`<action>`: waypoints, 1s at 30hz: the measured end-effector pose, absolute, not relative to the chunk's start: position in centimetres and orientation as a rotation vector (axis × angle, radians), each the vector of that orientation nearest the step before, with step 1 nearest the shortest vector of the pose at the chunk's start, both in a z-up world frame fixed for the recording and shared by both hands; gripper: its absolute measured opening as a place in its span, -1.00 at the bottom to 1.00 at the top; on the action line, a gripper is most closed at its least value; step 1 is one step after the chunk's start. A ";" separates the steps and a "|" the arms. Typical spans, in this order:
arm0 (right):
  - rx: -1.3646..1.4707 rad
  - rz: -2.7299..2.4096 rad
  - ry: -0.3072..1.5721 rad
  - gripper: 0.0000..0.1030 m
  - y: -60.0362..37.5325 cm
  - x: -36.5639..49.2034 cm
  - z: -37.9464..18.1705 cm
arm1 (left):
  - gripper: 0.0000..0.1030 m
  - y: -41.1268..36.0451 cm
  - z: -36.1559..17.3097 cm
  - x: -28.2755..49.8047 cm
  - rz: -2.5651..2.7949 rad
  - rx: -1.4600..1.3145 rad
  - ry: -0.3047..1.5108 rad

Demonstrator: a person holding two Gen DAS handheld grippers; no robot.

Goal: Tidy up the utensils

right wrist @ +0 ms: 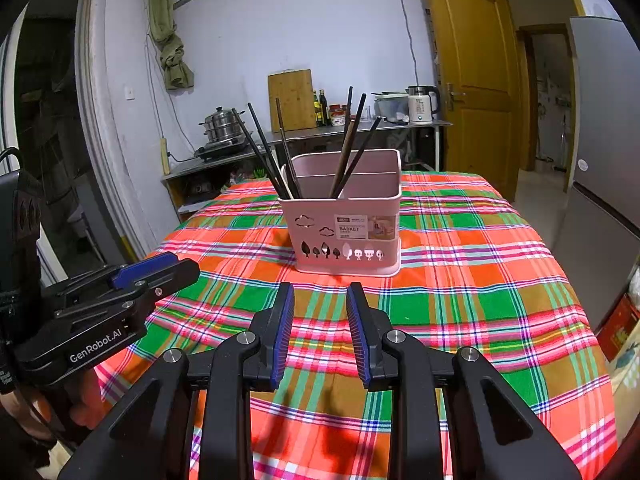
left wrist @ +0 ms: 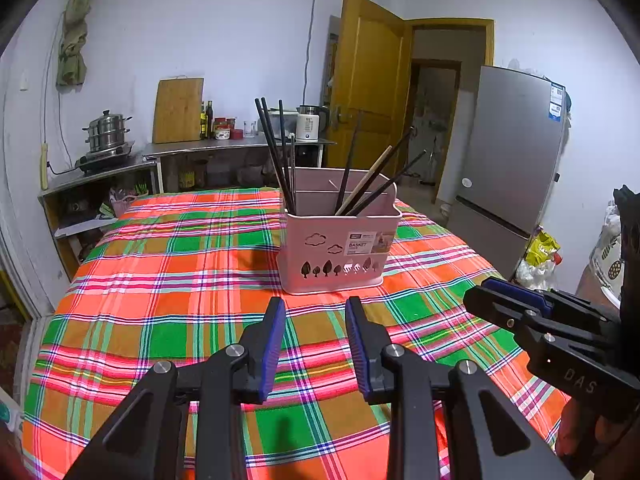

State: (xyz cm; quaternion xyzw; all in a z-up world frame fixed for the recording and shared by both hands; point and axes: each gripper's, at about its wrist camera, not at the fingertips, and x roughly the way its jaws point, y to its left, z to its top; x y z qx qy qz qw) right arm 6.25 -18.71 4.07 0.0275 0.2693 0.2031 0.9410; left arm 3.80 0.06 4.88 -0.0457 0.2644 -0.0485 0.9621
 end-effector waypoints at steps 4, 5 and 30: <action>0.056 0.415 0.549 -0.46 -18.7 6.3 4.1 | -0.41 0.1 4.9 3.8 -0.101 -0.094 0.536; 0.055 0.415 0.548 -0.46 -18.7 6.2 4.1 | -0.41 0.1 4.9 3.7 -0.101 -0.093 0.536; 0.054 0.413 0.553 -0.46 -18.7 6.1 4.0 | -0.41 0.2 4.8 3.8 -0.103 -0.088 0.552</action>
